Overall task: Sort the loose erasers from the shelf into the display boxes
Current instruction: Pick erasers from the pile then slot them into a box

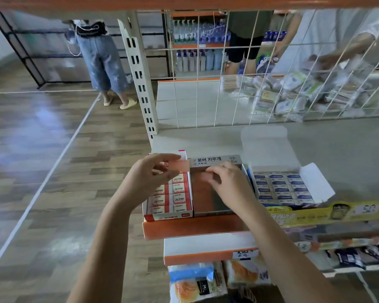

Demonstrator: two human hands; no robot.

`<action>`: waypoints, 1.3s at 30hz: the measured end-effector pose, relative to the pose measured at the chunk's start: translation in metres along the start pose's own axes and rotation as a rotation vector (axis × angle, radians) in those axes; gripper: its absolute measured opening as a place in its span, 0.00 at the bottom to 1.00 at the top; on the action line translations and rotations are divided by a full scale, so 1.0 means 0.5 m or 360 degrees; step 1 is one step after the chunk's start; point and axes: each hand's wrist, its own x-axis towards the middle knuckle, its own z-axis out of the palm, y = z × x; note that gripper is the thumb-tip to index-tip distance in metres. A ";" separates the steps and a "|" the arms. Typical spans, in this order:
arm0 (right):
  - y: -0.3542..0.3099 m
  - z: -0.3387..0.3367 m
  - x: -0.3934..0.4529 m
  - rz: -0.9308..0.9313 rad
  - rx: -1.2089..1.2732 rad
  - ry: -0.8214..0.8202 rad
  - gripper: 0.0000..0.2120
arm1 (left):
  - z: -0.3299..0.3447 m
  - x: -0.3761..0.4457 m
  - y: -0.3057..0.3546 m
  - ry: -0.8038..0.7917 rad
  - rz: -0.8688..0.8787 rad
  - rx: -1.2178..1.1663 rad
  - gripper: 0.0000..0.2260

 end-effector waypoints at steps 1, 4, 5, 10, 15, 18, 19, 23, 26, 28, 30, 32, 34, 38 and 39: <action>0.001 0.000 0.001 0.0020 0.0022 -0.0014 0.15 | -0.001 0.000 -0.001 -0.0006 0.0000 0.0010 0.15; -0.003 -0.001 0.005 0.0053 0.0049 -0.0040 0.14 | -0.004 0.000 -0.004 -0.0003 0.0000 0.0018 0.14; -0.006 -0.001 0.007 0.0058 0.0054 -0.0046 0.14 | -0.005 0.001 -0.005 0.0001 0.0000 0.0016 0.14; -0.016 -0.005 0.005 0.0054 0.0102 -0.0073 0.15 | -0.006 0.007 -0.008 -0.0019 -0.0021 0.0017 0.14; -0.011 -0.004 0.004 0.0034 0.0094 -0.0082 0.14 | -0.005 0.015 -0.014 -0.0004 -0.0015 0.0064 0.14; -0.013 -0.002 0.005 0.0001 -0.0010 -0.0114 0.14 | 0.002 0.017 -0.009 -0.0016 0.0040 0.0129 0.14; -0.014 -0.002 0.006 -0.0011 -0.0047 -0.0126 0.14 | 0.005 0.018 -0.006 -0.0020 0.0066 0.0182 0.14; -0.016 -0.028 0.011 -0.0071 -0.0097 -0.0151 0.15 | 0.024 0.027 0.007 -0.0050 0.0199 0.0503 0.14; -0.005 -0.069 0.013 -0.0047 -0.0143 -0.0090 0.15 | 0.040 0.032 0.019 -0.0113 0.0299 0.0665 0.14; 0.008 -0.098 0.009 -0.0008 -0.0210 -0.0033 0.15 | 0.056 0.031 0.026 -0.0201 0.0317 0.0795 0.14; 0.022 -0.120 -0.002 0.0049 -0.0276 0.0008 0.15 | 0.073 0.025 0.032 -0.0299 0.0348 0.0942 0.15; 0.029 -0.129 -0.014 0.0100 -0.0316 0.0018 0.15 | 0.088 0.018 0.033 -0.0365 0.0388 0.1025 0.16; 0.032 -0.131 -0.025 0.0141 -0.0324 -0.0005 0.16 | 0.099 0.012 0.033 -0.0401 0.0384 0.1051 0.16; 0.036 -0.128 -0.042 0.0196 -0.0297 -0.0022 0.17 | 0.111 0.006 0.035 -0.0396 0.0399 0.1187 0.16; 0.037 -0.126 -0.045 0.0207 -0.0279 -0.0008 0.17 | 0.113 0.005 0.036 -0.0399 0.0405 0.1220 0.15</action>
